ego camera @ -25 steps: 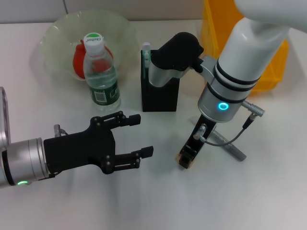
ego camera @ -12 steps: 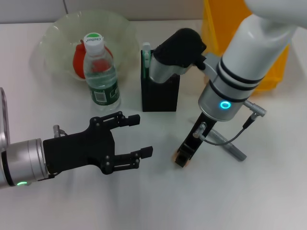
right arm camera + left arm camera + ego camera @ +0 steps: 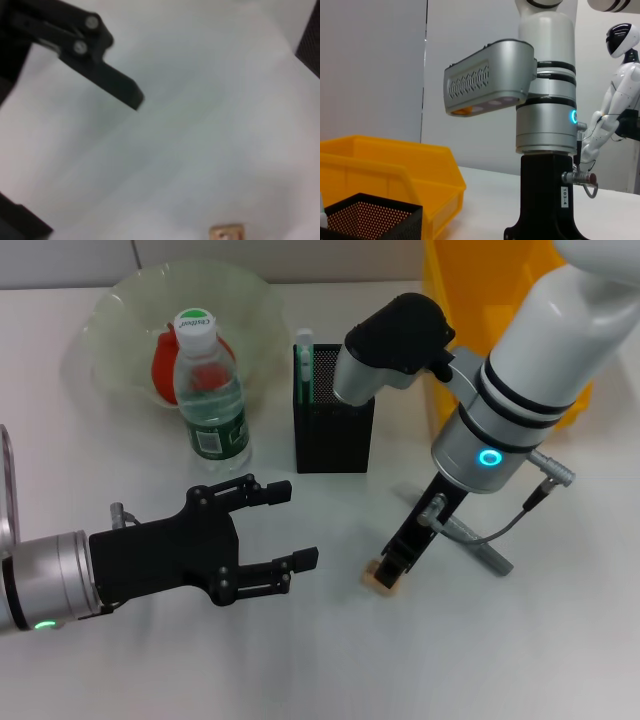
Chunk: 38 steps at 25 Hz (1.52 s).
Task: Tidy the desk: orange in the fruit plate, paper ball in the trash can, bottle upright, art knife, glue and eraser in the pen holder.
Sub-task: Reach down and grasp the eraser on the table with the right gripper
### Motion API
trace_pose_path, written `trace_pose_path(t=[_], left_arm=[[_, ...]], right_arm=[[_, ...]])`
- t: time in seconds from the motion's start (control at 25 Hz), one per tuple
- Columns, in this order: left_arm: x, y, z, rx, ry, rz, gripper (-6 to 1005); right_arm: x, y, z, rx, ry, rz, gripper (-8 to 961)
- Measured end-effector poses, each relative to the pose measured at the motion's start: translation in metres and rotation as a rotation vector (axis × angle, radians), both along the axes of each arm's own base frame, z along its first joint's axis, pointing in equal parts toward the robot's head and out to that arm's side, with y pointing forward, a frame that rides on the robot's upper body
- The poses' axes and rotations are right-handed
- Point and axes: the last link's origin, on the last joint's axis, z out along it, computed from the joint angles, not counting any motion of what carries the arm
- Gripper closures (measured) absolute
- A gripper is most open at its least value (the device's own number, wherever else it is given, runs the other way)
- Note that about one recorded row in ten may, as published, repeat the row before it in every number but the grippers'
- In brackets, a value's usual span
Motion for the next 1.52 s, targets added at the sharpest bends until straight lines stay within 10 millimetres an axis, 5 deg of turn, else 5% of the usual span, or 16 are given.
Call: trace_pose_path(t=[0.52, 0.64, 1.52], left_arm=[[-0.001, -0.002, 0.000, -0.003, -0.004, 0.001, 216], [-0.001, -0.002, 0.000, -0.002, -0.004, 0.001, 216], [0.000, 0.000, 0.000, 0.006, 0.003, -0.006, 216]], right_arm=[[-0.008, 0.000, -0.003, -0.017, -0.041, 0.078, 564], [-0.009, -0.003, -0.005, -0.031, -0.041, 0.084, 453], [-0.010, -0.008, -0.019, -0.050, -0.067, 0.170, 465]])
